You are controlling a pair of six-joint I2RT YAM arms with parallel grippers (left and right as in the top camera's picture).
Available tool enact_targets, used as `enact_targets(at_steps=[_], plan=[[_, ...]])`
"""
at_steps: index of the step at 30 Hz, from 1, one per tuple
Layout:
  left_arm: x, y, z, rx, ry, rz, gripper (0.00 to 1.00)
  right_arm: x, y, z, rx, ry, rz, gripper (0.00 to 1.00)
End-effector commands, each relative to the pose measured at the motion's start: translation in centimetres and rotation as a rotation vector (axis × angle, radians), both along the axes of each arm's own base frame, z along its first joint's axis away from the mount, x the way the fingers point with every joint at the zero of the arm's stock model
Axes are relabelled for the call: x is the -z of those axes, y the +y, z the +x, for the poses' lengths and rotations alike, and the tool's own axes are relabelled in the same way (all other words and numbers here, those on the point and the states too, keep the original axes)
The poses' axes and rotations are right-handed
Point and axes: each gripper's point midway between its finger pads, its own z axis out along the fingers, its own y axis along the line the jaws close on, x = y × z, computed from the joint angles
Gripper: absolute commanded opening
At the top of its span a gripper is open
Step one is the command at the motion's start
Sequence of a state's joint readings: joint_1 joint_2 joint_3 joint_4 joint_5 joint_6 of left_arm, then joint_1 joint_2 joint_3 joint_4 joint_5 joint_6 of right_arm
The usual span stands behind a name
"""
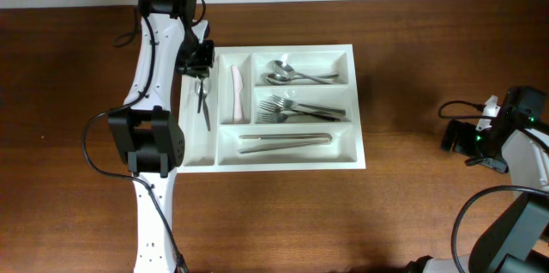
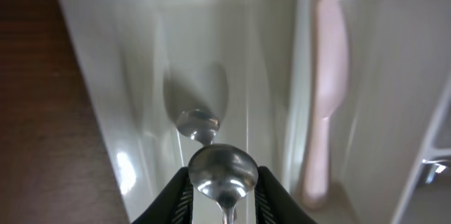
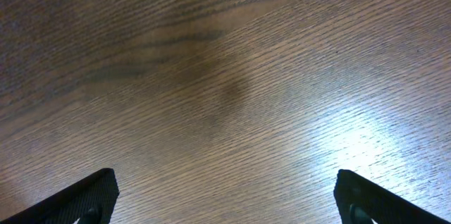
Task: Pack container
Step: 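Lower the spoon into the left compartment beside the first spoon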
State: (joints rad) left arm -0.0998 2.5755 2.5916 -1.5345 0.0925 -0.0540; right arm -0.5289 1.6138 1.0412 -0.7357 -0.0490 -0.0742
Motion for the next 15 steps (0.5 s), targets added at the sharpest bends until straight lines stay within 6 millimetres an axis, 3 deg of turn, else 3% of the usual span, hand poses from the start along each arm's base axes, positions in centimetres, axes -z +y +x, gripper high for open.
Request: enact_targets(at_steps=[1,10,13,15], plan=[[2.31,0.18,-0.69,-0.008,0.054,0.016,0.16,-0.45,-0.20,-0.09,0.016,-0.009,-0.012,0.99],[2.65,0.15,-0.19,-0.008,0.036,0.014,0.17,-0.45,-0.20,-0.09,0.016,-0.009,-0.012,0.99],[2.65,0.12,-0.07,-0.004,0.030,0.014,0.26,-0.45,-0.20,-0.09,0.016,-0.009,-0.012,0.99],[2.65,0.14,-0.04,-0.004,0.029,0.014,0.25,-0.45,-0.20,-0.09,0.016,-0.009,-0.012,0.99]])
